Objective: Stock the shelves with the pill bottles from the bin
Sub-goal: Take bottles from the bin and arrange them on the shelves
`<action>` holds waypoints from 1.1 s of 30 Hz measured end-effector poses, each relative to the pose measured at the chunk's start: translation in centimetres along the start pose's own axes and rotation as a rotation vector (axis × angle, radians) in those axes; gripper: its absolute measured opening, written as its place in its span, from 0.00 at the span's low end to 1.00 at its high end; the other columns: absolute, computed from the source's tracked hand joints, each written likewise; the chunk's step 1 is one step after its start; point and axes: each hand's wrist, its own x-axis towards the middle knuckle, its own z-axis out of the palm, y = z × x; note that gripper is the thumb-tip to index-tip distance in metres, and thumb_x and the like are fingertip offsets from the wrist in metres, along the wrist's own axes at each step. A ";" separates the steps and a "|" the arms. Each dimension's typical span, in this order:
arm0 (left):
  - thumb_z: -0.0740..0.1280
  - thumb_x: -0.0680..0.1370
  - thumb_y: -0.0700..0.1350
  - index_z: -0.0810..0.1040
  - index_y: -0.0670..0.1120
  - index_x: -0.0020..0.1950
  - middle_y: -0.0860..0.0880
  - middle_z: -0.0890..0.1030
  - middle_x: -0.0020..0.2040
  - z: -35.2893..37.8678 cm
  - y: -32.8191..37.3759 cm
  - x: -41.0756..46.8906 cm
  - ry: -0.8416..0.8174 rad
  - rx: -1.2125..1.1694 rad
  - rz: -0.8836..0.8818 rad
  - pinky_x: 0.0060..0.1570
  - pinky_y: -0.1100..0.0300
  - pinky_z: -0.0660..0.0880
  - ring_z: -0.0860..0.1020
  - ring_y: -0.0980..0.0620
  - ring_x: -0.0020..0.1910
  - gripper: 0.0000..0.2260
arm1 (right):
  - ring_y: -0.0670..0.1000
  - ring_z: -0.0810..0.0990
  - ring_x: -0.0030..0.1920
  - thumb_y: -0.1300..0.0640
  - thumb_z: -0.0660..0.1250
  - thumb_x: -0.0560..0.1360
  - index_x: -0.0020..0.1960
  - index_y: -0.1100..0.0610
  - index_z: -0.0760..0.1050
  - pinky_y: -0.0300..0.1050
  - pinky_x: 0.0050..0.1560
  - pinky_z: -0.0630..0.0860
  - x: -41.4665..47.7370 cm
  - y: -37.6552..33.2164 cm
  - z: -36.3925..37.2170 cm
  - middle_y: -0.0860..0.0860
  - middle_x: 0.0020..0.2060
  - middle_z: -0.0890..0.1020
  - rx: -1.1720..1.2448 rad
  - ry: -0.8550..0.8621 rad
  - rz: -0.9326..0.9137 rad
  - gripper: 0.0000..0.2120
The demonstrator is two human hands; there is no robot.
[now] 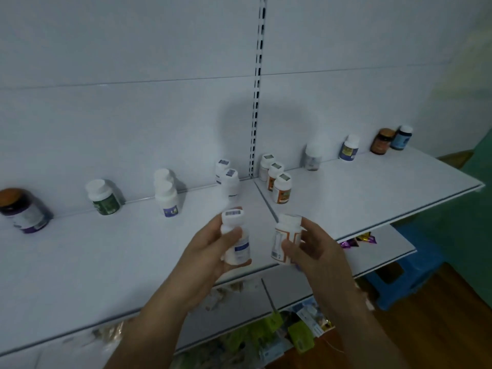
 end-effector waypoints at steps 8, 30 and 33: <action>0.68 0.83 0.40 0.80 0.51 0.69 0.49 0.86 0.61 5.2 -2.4 2.0 0.184 0.161 0.047 0.56 0.44 0.83 0.85 0.45 0.59 0.16 | 0.44 0.83 0.58 0.59 0.78 0.74 0.67 0.46 0.77 0.45 0.57 0.83 7.6 3.8 -5.2 0.44 0.60 0.83 -0.154 -0.060 -0.098 0.24; 0.76 0.76 0.39 0.77 0.57 0.65 0.62 0.82 0.58 2.3 -2.9 10.1 0.464 0.726 0.392 0.53 0.70 0.75 0.80 0.64 0.55 0.21 | 0.44 0.82 0.59 0.58 0.79 0.74 0.68 0.48 0.75 0.43 0.59 0.80 15.3 5.0 -4.2 0.43 0.61 0.83 -0.277 -0.081 -0.186 0.25; 0.76 0.76 0.38 0.76 0.57 0.64 0.60 0.80 0.60 2.2 -3.3 12.1 0.500 0.746 0.391 0.53 0.70 0.73 0.79 0.62 0.57 0.22 | 0.40 0.81 0.58 0.58 0.78 0.74 0.67 0.46 0.74 0.39 0.57 0.79 15.2 5.0 -4.3 0.40 0.60 0.83 -0.277 -0.086 -0.169 0.25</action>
